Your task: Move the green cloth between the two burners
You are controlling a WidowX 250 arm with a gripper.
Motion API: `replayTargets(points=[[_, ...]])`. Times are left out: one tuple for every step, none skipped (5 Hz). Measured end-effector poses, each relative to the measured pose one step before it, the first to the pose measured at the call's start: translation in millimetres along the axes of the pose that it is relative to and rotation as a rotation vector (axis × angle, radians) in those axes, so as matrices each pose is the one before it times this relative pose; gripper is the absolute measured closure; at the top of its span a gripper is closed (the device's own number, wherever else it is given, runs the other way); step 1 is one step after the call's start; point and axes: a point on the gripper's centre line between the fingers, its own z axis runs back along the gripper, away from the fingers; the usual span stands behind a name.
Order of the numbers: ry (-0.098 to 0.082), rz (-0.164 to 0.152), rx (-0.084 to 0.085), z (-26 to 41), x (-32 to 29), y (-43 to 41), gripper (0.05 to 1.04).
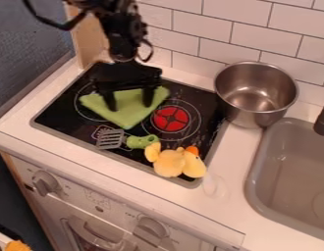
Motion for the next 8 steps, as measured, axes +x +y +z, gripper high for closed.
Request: replayTargets(points=[[-0.0029,-0.0488,-0.0238,1.91,-4.59,-32.05,0.085],[-0.0045,-0.0395,-0.018,1.47,-3.08,-21.84,0.085],[0.0035,-0.0445,-0.0049,-0.66,-4.43,-13.83,0.085],[0.0008,-0.0044,0.0025,0.5,-1.23,-2.45,0.085],[0.0054,0.0078,0.0082,0.52,-0.53,0.61,0.085],[-0.0019,0.0017,0.0087,1.67,1.97,1.28,0.085],[-0.025,0.0064,-0.0006,15.69,5.11,1.16,0.085],[-0.0199,0.0069,0.0414,18.12,5.27,10.64,0.085]])
